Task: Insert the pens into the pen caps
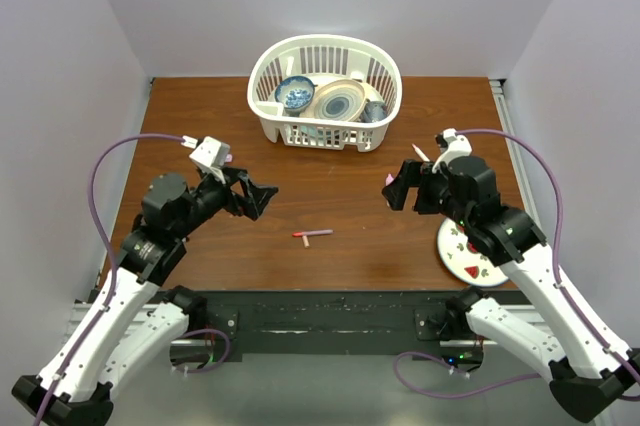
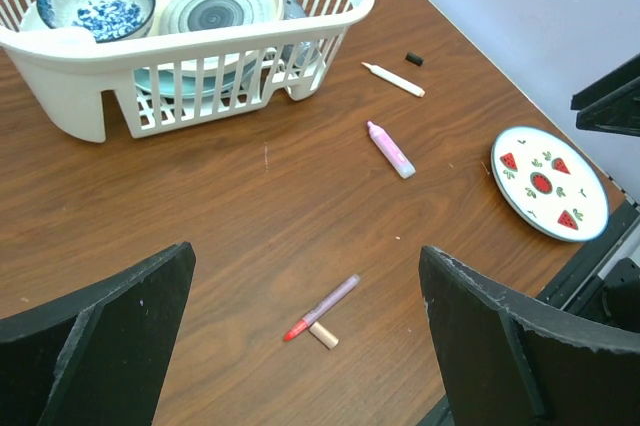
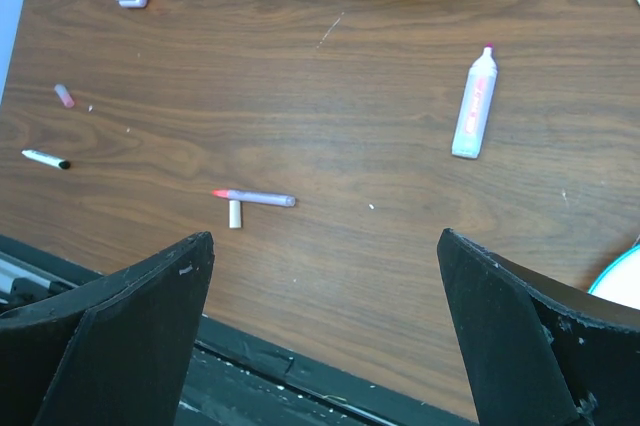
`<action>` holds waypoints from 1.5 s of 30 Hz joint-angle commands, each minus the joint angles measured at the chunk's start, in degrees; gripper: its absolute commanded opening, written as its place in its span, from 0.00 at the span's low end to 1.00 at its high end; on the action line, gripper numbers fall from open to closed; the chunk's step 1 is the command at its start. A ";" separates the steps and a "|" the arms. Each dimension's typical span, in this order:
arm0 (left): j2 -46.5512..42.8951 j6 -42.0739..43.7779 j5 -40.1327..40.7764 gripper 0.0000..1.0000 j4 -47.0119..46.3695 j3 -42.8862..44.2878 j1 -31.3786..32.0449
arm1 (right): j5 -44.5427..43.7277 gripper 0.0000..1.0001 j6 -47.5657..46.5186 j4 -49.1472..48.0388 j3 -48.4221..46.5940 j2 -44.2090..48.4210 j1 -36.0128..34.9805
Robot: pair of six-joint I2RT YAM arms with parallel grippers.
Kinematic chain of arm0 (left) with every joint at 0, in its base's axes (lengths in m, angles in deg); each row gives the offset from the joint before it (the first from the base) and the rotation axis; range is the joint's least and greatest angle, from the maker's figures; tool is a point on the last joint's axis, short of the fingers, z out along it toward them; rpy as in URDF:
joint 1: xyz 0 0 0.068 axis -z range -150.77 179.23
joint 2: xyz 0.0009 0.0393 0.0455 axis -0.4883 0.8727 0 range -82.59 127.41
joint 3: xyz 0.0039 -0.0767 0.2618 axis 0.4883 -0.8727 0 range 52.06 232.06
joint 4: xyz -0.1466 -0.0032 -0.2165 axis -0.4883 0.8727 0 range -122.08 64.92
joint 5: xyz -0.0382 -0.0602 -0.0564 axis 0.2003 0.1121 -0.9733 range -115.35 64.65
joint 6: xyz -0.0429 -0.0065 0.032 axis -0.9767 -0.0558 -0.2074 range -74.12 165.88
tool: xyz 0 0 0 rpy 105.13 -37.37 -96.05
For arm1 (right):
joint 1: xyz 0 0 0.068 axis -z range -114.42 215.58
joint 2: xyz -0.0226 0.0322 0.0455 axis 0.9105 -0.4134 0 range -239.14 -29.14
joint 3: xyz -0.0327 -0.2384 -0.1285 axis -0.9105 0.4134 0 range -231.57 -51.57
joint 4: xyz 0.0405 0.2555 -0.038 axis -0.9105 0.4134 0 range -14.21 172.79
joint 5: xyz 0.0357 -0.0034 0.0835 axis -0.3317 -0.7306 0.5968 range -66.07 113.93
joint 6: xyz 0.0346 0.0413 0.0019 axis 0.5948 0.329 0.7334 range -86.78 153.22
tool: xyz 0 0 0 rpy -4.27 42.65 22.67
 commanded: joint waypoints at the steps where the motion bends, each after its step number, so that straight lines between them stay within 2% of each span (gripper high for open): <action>1: -1.41 -0.15 3.01 1.00 -0.87 0.26 -0.08 | -3.78 0.99 -2.62 0.72 -3.40 -0.52 0.16; 4: -2.64 -0.32 6.08 1.00 -0.87 0.17 -0.08 | -8.42 0.99 -5.51 1.41 -4.36 -3.41 0.07; 10: -5.54 -1.02 13.03 1.00 0.18 0.26 -0.08 | -21.35 0.97 -16.22 3.26 -9.89 -19.04 1.20; 12: -6.34 -1.11 15.13 1.00 0.53 0.17 -0.08 | -20.77 0.95 -18.61 1.78 -10.69 -23.69 3.14; 13: -6.78 -1.29 15.58 1.00 0.36 0.17 -0.08 | -17.88 0.91 -21.15 0.73 -10.61 -24.77 6.71; 14: -7.04 -1.29 15.84 1.00 0.44 0.09 -0.08 | -10.11 0.88 -22.13 -0.50 -10.44 -26.00 8.66; 16: -7.31 -1.29 16.37 1.00 0.44 -0.09 -0.08 | -6.00 0.79 -23.80 -3.94 -9.99 -29.76 13.58; 17: -7.31 -1.38 16.46 1.00 0.36 0.00 -0.08 | -5.98 0.71 -24.07 -4.03 -10.60 -31.44 14.65; 19: -6.96 -1.29 16.55 1.00 0.18 -0.09 -0.08 | -6.16 0.64 -25.73 -3.15 -13.75 -36.96 16.76; 20: -6.70 -1.29 16.64 1.00 0.18 0.00 -0.08 | -6.25 0.58 -26.18 -3.15 -14.64 -38.47 17.12; 24: -6.43 -0.85 15.94 1.00 0.18 0.09 -0.08 | -8.26 0.45 -30.99 -4.90 -19.21 -46.47 18.00; 32: -7.22 -0.59 15.93 1.00 -0.52 -0.09 -0.08 | -3.27 0.45 -34.01 -2.62 -29.06 -60.98 23.01; 45: -7.31 -0.15 15.32 0.99 -0.87 -0.09 -0.08 | -1.24 0.45 -34.71 -3.59 -32.23 -68.11 26.79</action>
